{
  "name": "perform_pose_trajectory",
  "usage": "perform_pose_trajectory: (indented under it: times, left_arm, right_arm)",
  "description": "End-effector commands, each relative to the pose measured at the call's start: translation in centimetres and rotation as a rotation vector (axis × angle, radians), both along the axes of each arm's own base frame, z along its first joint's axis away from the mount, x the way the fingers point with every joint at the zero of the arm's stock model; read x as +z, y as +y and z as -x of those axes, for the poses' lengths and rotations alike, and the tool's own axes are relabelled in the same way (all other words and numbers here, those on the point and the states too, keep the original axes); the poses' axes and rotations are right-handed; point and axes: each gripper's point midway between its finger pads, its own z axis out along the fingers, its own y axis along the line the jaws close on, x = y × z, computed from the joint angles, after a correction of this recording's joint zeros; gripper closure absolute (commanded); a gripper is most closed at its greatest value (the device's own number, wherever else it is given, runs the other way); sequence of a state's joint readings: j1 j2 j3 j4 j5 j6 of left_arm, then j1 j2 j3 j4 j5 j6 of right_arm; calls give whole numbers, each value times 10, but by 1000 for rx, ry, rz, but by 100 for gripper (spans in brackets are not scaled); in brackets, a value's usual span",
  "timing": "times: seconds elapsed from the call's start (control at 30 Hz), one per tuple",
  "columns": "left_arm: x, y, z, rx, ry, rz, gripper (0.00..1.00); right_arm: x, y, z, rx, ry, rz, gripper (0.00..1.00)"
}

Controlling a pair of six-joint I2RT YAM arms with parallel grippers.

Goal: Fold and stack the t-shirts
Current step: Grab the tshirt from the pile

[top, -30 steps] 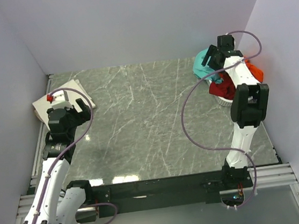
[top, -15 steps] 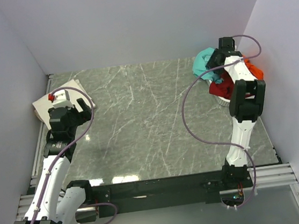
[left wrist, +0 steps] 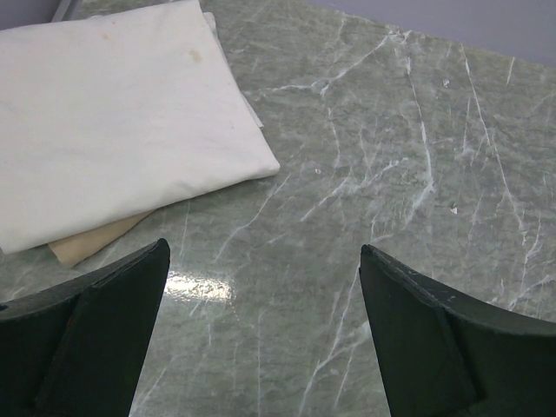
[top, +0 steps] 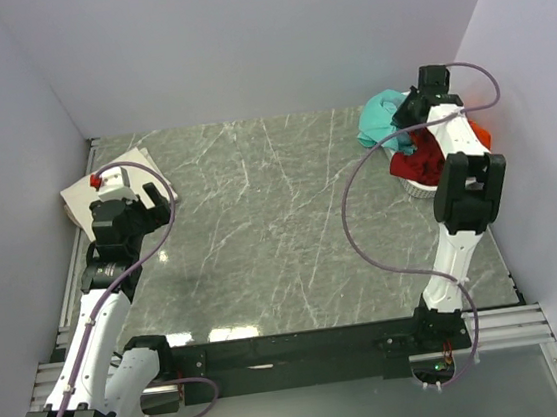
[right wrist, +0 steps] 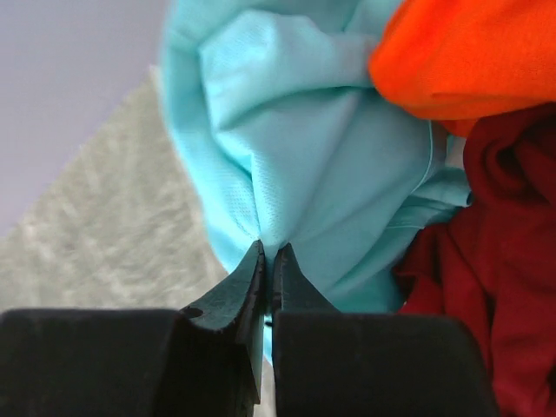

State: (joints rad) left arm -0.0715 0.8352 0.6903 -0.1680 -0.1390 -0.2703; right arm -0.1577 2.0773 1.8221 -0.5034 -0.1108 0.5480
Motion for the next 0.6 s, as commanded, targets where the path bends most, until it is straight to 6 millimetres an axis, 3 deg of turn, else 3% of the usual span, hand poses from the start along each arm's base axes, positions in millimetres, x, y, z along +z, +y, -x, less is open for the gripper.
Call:
perform_pose_trajectory:
  times: [0.0,0.03,0.2,0.23,0.3,0.33,0.57]
  left_arm:
    - [12,-2,-5,-14,-42,-13,4]
    - [10,-2,-5,-19,-37,-12,4]
    - [10,-4,-6,-27,-38,-8,5]
    - [10,-4,-6,-27,-38,-7,5]
    - [11,-4,-5,-25,-40,-6,5]
    - [11,-4,-5,-25,-40,-6,5]
    - [11,-4,-5,-24,-42,-3,4]
  right_arm:
    - [122,4,1,-12,-295,-3,100]
    - [145,5,7,-16,-340,-1,100]
    - [214,5,24,-63,-497,3,100]
    - [238,5,30,-70,-550,12,100]
    - [260,7,36,-72,-596,12,100]
    - [281,10,42,-66,-637,11,100]
    - [351,48,70,39,-783,43,100]
